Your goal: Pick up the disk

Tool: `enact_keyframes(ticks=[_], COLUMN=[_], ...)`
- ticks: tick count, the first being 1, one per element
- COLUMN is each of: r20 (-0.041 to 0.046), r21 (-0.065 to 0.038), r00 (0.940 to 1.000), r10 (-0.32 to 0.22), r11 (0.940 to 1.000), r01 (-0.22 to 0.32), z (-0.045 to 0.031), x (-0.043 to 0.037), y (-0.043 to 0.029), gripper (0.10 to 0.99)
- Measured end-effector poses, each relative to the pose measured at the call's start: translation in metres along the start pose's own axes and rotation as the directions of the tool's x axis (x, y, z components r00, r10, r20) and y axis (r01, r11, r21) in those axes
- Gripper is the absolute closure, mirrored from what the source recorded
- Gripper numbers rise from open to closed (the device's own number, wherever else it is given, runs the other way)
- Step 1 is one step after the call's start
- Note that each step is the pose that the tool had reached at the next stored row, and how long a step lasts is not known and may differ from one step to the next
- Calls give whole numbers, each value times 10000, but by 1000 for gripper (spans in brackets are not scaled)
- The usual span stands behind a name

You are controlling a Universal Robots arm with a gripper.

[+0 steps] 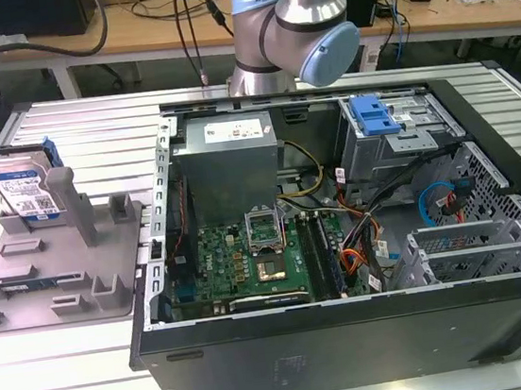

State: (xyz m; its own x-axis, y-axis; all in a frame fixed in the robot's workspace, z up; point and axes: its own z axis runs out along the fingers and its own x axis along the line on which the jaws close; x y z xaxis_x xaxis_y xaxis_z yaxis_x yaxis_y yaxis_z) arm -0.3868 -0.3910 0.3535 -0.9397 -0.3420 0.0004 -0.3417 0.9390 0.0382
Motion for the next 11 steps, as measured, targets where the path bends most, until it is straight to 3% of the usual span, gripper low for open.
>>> enact_keyframes(ticks=[4, 6, 8, 11], r20=[-32, -67, -86, -107], r21=[-1, -5, -9, -14], r00=[9967, 9848, 9746, 9606], r10=[-817, -1735, -2236, -2779], r11=[9967, 9848, 9747, 9606], r01=[817, 1735, 2236, 2779], z=[2, 3, 4, 4], x=[0, 0, 0, 0], y=[0, 0, 0, 0], gripper=[980, 980, 973, 788])
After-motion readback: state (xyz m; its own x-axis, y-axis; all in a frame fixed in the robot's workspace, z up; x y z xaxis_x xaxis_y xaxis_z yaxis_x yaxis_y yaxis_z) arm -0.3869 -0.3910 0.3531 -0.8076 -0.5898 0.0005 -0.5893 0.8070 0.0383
